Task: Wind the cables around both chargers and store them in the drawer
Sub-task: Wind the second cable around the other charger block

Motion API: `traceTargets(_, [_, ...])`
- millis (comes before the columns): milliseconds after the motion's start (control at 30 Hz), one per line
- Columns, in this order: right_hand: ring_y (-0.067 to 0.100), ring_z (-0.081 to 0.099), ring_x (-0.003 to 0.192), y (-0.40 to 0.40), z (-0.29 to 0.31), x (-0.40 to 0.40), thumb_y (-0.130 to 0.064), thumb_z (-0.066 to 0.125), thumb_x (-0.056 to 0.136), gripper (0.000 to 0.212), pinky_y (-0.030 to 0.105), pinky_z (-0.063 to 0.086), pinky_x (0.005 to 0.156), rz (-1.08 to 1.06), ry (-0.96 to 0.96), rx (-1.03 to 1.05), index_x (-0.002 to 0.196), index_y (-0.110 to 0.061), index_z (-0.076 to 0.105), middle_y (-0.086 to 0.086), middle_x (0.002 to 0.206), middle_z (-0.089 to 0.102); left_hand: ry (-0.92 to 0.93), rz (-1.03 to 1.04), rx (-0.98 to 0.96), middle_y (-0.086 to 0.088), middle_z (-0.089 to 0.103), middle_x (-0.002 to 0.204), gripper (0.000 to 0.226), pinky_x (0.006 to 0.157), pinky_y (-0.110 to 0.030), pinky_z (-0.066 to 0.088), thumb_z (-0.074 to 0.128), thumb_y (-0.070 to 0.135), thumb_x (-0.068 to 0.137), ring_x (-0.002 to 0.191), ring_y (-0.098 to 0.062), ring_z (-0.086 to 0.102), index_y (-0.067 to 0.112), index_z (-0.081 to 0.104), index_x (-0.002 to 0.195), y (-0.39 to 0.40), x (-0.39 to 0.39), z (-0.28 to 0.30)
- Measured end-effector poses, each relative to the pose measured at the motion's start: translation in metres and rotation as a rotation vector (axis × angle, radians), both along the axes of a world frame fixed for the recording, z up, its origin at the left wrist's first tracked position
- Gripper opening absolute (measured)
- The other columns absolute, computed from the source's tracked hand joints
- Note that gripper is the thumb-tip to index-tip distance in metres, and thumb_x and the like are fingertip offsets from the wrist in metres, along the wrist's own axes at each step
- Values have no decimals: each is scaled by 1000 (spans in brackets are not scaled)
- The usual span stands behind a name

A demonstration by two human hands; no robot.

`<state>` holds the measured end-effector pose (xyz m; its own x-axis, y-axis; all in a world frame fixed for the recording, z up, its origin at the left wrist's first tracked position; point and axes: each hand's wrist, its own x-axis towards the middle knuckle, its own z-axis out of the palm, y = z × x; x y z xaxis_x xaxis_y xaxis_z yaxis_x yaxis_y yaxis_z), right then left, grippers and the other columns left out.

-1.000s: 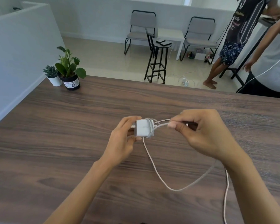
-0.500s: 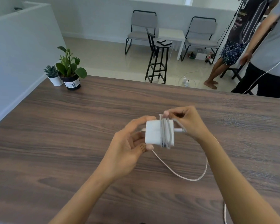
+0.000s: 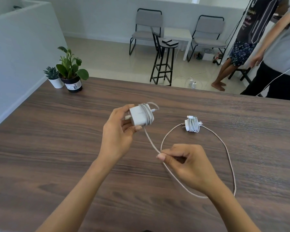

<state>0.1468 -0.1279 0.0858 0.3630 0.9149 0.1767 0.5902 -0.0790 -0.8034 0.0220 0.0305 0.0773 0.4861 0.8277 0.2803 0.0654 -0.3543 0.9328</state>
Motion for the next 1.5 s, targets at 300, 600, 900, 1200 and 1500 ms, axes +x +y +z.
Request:
traceTargets(300, [10, 49, 56, 14, 29, 31, -42, 64, 80, 14, 35, 47, 52, -49, -470, -23, 79, -32, 73, -7, 63, 61, 184, -244, 221, 2, 49, 120, 66, 74, -3, 47, 57, -27, 68, 98, -3, 57, 11, 55, 122, -13, 13, -45])
traceTargets(600, [-1, 56, 59, 41, 35, 70, -39, 68, 71, 13, 21, 43, 59, -22, 1, -41, 72, -27, 73, -11, 66, 69, -9, -509, -106, 0, 55, 122, 64, 85, -26, 53, 60, -24, 73, 99, -23, 64, 18, 56, 120, -47, -5, -1])
traceTargets(900, [20, 47, 62, 41, -9, 67, -17, 68, 83, 15, 32, 38, 62, -78, 296, -5, 73, -24, 76, 35, 71, 60, -192, -466, -219, -6, 55, 124, 55, 80, -22, 52, 68, -10, 74, 104, -16, 63, 12, 53, 123, -40, -15, 32])
traceTargets(1200, [1, 40, 47, 20, -33, 43, -15, 66, 85, 12, 10, 34, 51, -207, 394, -10, 87, -8, 76, -13, 44, 54, -276, -114, -148, 0, 59, 120, 51, 78, -12, 49, 67, 3, 78, 103, 3, 62, 4, 50, 126, -9, -19, 43])
traceTargets(1500, [-1, 44, 50, -5, -32, 6, -26, 72, 79, 15, 9, 35, 54, -147, -113, 118, 94, -24, 76, -8, 53, 56, -92, 197, -71, -4, 61, 122, 54, 83, -17, 53, 71, 6, 80, 101, -7, 64, 14, 51, 129, 23, -7, 16])
